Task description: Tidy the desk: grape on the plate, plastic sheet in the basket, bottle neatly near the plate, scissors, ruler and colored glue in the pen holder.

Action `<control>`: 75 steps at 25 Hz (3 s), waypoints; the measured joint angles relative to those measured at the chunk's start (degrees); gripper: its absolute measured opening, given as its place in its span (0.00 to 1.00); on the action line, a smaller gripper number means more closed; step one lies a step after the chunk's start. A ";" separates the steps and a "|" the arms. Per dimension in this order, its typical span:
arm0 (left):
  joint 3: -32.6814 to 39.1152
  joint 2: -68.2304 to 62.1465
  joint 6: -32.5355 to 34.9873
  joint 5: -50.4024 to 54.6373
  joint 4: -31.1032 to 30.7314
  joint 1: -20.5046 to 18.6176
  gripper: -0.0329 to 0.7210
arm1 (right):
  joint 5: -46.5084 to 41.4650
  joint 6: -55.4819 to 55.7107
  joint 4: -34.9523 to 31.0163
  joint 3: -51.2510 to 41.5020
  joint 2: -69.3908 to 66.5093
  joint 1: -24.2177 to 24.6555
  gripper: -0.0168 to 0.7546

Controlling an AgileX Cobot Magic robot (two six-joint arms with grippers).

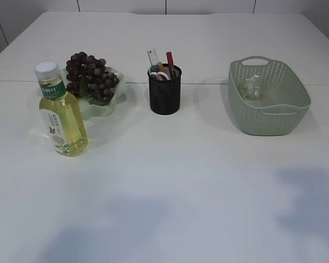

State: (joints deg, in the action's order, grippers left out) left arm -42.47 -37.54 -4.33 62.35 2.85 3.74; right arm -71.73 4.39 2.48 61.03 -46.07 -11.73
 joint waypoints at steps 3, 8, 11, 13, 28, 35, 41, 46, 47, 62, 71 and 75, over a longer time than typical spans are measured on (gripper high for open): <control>3.43 8.92 0.00 0.37 0.10 0.00 0.55 | -0.25 0.14 0.00 -2.33 7.79 0.00 0.48; 6.89 22.11 0.00 2.13 0.10 0.00 0.55 | -0.72 0.14 0.11 -6.99 18.90 0.00 0.48; 7.38 28.26 0.10 4.52 0.10 0.00 0.55 | -0.85 0.14 0.11 -10.34 25.36 0.00 0.48; 7.65 31.51 0.10 6.13 0.10 0.00 0.55 | -0.94 0.14 0.11 -12.73 29.24 0.00 0.48; 10.60 36.89 0.10 4.24 0.10 0.00 0.55 | -1.40 0.00 1.26 -29.43 47.16 0.00 0.48; 11.84 36.89 0.47 1.23 -0.12 0.00 0.53 | 4.91 -0.92 2.59 -32.19 47.16 0.00 0.48; 12.14 36.89 1.37 1.14 -0.46 0.00 0.42 | 5.16 -1.02 2.68 -32.17 47.16 0.00 0.48; 12.14 36.89 1.37 1.14 -0.68 0.00 0.39 | 5.16 -1.02 2.68 -32.17 47.16 0.00 0.48; 12.14 36.89 1.37 1.14 -0.68 0.00 0.39 | 5.16 -1.02 2.68 -32.17 47.16 0.00 0.48; 12.14 36.89 1.50 1.14 -0.78 0.00 0.36 | 5.25 -1.14 2.72 -32.20 47.16 12.65 0.48; 12.14 36.89 1.50 1.14 -0.78 0.00 0.36 | 5.25 -1.26 2.81 -32.20 47.16 12.65 0.48; 12.14 36.89 1.50 1.14 -0.78 0.00 0.36 | 5.25 -1.26 2.81 -32.20 47.16 12.65 0.48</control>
State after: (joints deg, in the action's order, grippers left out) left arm -30.34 -0.64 -2.84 63.49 2.07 3.74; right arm -66.48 3.13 5.29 28.82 1.08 0.92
